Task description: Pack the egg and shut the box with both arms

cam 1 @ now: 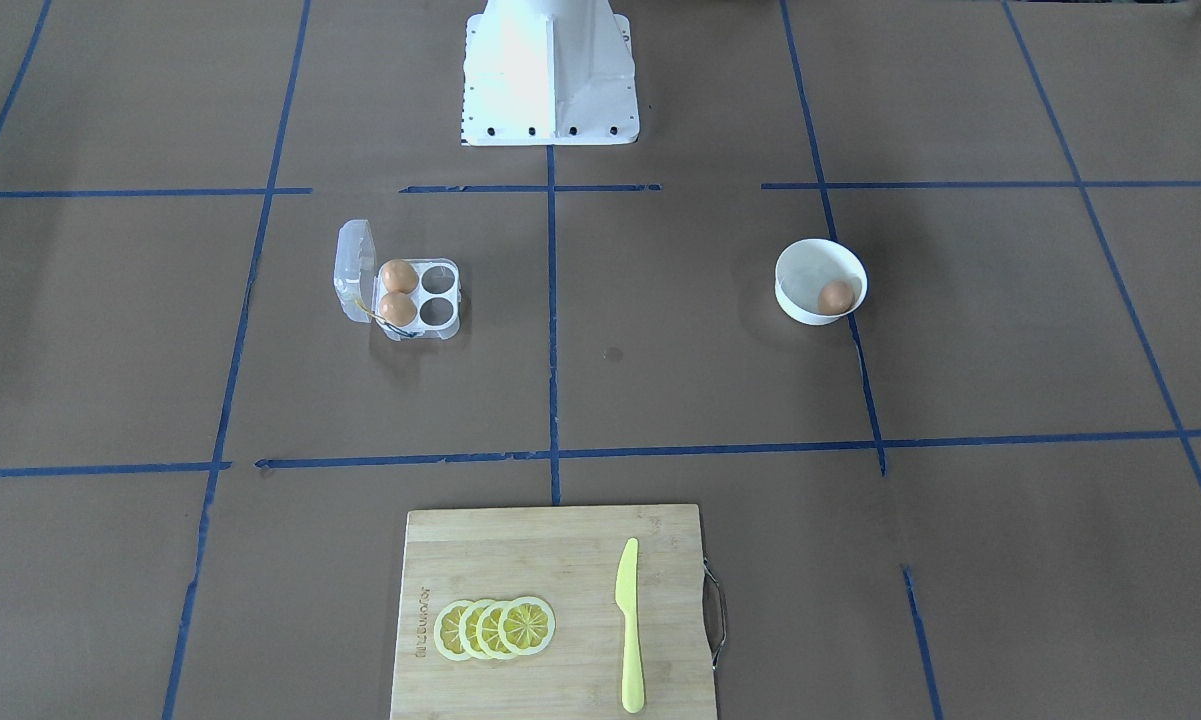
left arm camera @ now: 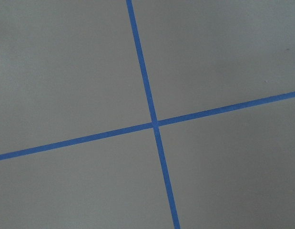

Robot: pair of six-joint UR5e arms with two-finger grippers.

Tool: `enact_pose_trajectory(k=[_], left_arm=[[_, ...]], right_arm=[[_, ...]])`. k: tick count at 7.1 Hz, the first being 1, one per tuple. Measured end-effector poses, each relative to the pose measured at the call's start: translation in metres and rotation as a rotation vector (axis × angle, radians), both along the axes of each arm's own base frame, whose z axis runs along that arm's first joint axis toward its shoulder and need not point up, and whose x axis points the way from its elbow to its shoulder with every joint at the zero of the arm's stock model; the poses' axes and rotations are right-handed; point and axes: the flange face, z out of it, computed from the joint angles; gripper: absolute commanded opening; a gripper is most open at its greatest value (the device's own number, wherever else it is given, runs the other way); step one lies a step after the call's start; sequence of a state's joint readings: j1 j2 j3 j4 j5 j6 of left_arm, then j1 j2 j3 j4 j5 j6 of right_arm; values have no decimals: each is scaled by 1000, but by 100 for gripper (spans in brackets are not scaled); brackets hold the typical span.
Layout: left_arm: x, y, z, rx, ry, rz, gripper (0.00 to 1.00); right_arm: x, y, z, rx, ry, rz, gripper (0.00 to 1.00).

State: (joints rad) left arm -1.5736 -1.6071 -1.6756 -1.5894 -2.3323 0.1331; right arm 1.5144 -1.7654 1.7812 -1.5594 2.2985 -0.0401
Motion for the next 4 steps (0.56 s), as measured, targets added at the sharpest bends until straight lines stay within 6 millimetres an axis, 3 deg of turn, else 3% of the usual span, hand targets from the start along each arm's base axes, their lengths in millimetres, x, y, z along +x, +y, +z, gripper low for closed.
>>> enact_pose_trajectory(k=[2, 4], left_arm=[[11, -5, -10, 90, -4, 23, 100], [21, -14, -28, 271, -2, 36, 100]], right_arm=[[-3, -4, -10, 14, -23, 1, 100], [-5, -23, -37, 72, -34, 2, 100]])
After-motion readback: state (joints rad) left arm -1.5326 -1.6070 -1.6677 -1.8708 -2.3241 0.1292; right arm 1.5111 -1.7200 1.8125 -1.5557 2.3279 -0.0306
